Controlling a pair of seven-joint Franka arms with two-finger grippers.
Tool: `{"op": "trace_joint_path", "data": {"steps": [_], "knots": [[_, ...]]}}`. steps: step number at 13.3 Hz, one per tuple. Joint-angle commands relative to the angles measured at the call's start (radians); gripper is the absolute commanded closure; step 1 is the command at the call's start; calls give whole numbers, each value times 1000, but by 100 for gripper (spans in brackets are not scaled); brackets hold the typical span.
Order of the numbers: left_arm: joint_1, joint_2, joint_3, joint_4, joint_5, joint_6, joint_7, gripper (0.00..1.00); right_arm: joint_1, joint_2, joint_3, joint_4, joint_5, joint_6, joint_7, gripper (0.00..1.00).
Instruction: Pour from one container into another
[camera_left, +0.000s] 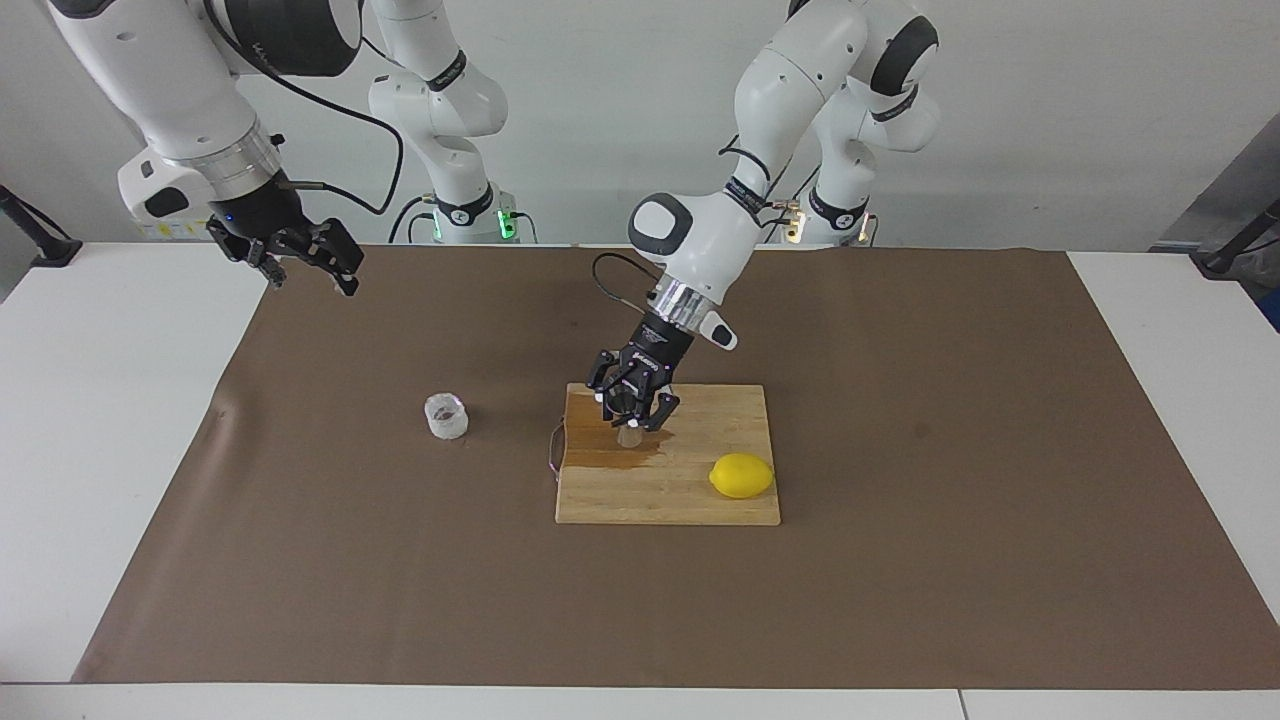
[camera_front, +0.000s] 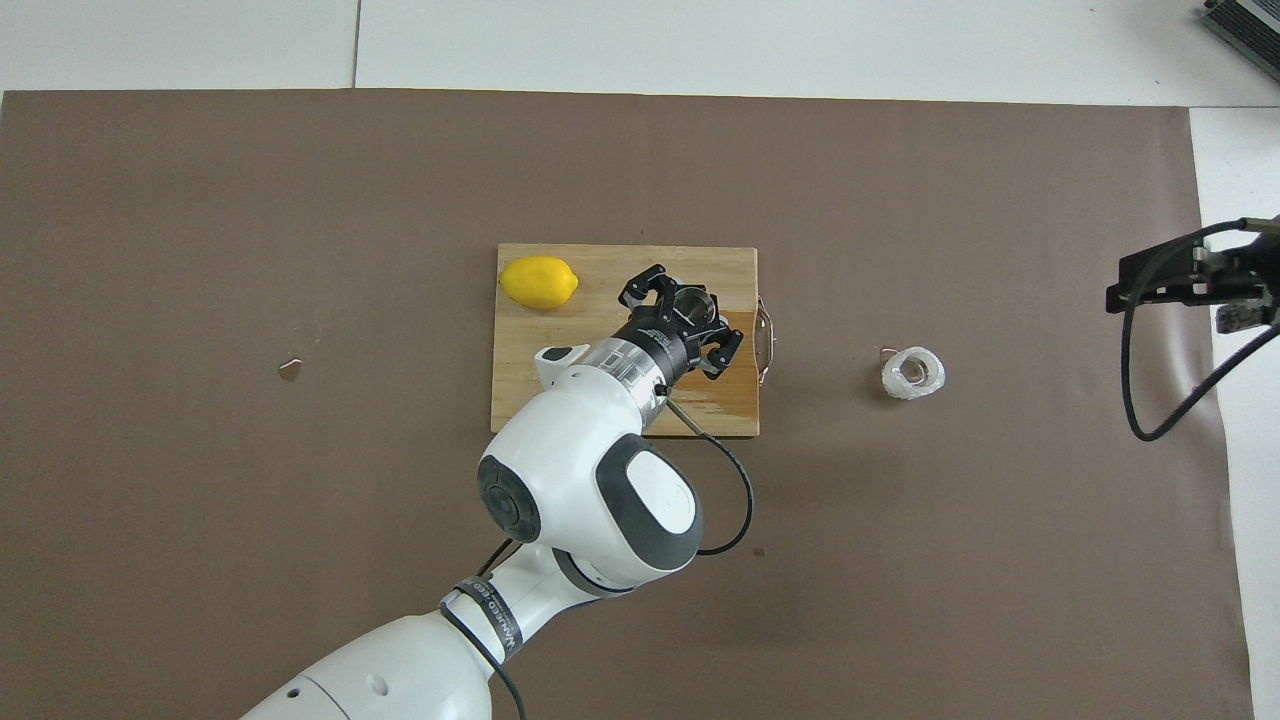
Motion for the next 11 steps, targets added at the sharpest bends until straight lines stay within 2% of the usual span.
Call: {"op": "trace_joint_path", "data": {"steps": [1,6,8,11], "knots": [[5,31,-12,32,-11,32,6,100,-6,-18,4,-19,9,-7,2,0],[0,51,-15,32,-11,62,6,99,-6,-18,4,-19,9,-7,2,0],[0,51,-15,31,-11,63,6,94,-6,-18,4,-18,9,-7,2,0],[0,52,-17,26,-12,79,4,78,-6,-18,4,-18,9,-7,1,0]]}}
